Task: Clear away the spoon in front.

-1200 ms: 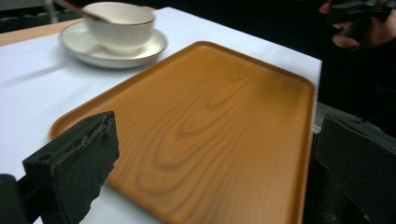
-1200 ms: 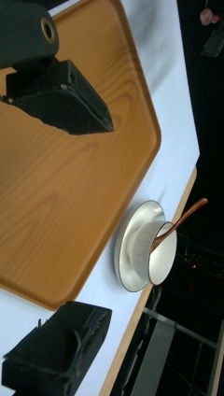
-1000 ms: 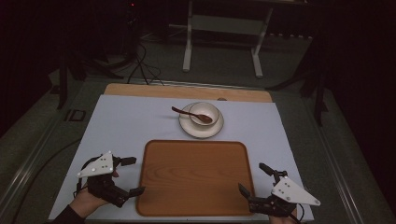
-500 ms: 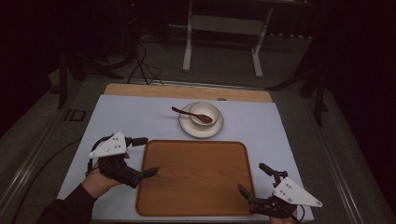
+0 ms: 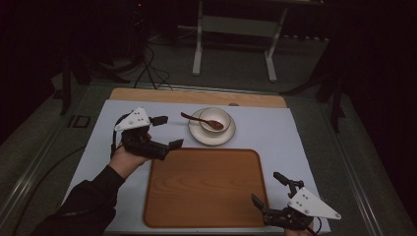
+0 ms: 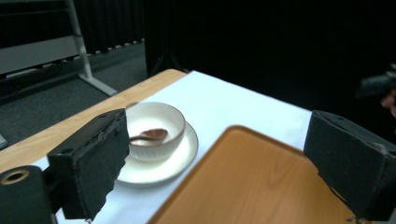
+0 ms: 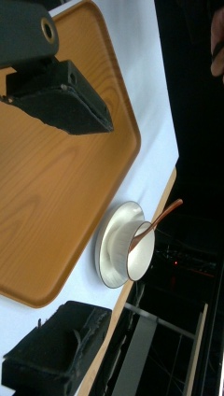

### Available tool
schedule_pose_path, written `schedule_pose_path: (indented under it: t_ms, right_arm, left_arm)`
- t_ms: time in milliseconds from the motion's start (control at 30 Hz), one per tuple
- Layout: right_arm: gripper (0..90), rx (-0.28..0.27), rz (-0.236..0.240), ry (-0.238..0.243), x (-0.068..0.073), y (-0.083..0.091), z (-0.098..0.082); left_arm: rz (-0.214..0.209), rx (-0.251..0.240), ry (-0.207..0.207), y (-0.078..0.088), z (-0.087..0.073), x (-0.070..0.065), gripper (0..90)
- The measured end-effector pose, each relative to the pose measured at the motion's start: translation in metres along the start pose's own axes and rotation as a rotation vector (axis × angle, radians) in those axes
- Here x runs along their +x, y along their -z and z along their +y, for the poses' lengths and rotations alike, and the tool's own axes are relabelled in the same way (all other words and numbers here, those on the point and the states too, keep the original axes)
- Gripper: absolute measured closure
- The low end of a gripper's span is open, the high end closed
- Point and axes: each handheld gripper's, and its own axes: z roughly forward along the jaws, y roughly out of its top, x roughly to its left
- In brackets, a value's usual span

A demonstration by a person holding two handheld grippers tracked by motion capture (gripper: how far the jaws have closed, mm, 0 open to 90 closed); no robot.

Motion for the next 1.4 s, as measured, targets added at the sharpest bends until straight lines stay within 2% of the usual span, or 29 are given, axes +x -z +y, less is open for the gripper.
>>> schedule_pose_path:
  t_ms: [200,367,500,567,633,733,800,867,967,1033,1133,1300,1400]
  right_arm:
    - [9.8,0.001,0.008,-0.005,-0.001,0.0,-0.001]
    - [9.8,0.003,0.018,-0.009,0.0,-0.001,-0.001]
    - [9.8,0.003,0.018,-0.01,-0.001,-0.002,-0.001]
    - [9.8,0.004,0.019,-0.014,-0.001,-0.002,-0.002]
    - [9.8,0.004,0.021,-0.015,-0.001,-0.002,-0.002]
    - [9.8,0.005,0.023,-0.017,-0.001,-0.002,-0.002]
    - [9.8,0.007,0.023,-0.019,-0.002,-0.002,-0.003]
    - [9.8,0.008,0.024,-0.022,-0.002,-0.002,-0.003]
    - [9.8,0.01,0.029,-0.024,-0.002,-0.003,-0.004]
    - [9.8,0.013,0.031,-0.026,-0.002,-0.003,-0.004]
    - [9.8,0.013,0.034,-0.028,-0.002,-0.003,-0.004]
    - [9.9,0.015,0.043,-0.027,-0.001,-0.003,-0.004]
    - [9.8,0.016,0.044,-0.032,-0.002,-0.003,-0.005]
  left_arm:
    - [0.057,-0.017,0.05,-0.015,0.004,0.016,9.3]
    - [0.095,-0.029,0.111,-0.026,0.0,0.03,11.6]
    - [0.142,-0.033,0.148,-0.037,-0.004,0.039,13.7]
    - [0.175,-0.031,0.19,-0.043,-0.006,0.044,13.8]
    - [0.186,-0.023,0.241,-0.049,-0.009,0.051,13.9]
    - [0.224,-0.007,0.289,-0.057,-0.014,0.058,18.2]
    - [0.232,0.002,0.322,-0.061,-0.018,0.063,21.1]
    - [0.254,0.001,0.346,-0.066,-0.021,0.067,23.3]
    - [0.265,-0.001,0.405,-0.073,-0.026,0.073,25.0]
    - [0.283,0.004,0.429,-0.079,-0.031,0.077,25.6]
    - [0.308,0.004,0.485,-0.086,-0.039,0.084,30.4]
    - [0.314,0.003,0.582,-0.1,-0.054,0.091,37.6]
    - [0.296,-0.002,0.626,-0.107,-0.059,0.09,40.0]
